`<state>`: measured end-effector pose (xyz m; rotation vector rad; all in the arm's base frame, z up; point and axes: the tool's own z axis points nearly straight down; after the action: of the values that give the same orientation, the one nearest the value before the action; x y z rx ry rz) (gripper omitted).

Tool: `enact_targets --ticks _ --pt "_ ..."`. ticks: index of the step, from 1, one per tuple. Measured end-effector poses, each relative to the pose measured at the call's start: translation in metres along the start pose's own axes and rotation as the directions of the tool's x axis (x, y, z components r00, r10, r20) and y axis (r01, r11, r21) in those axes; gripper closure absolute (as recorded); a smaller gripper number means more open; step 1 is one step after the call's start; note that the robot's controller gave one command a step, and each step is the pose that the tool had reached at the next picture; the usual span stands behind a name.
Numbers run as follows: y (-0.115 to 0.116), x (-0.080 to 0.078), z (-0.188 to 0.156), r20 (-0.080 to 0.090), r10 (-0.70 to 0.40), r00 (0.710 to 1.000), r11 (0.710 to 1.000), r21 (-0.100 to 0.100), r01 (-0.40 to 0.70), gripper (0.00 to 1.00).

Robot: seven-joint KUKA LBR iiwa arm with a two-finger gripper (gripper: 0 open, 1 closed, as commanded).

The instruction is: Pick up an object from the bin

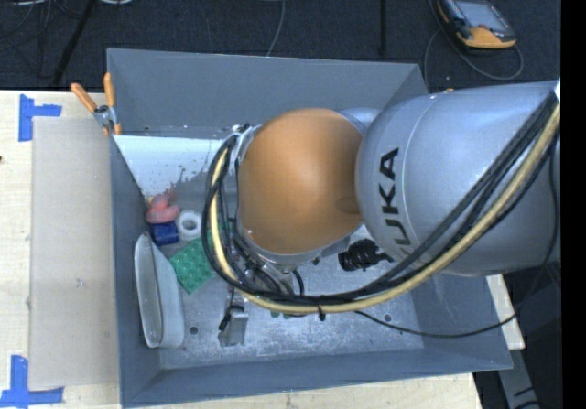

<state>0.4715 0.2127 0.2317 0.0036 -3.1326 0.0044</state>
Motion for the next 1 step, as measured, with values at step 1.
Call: enact_targets --ticks 1 --pt "-0.0472 -0.0523 0.0929 0.002 -0.082 0.997 0.997 0.002 0.082 0.00"
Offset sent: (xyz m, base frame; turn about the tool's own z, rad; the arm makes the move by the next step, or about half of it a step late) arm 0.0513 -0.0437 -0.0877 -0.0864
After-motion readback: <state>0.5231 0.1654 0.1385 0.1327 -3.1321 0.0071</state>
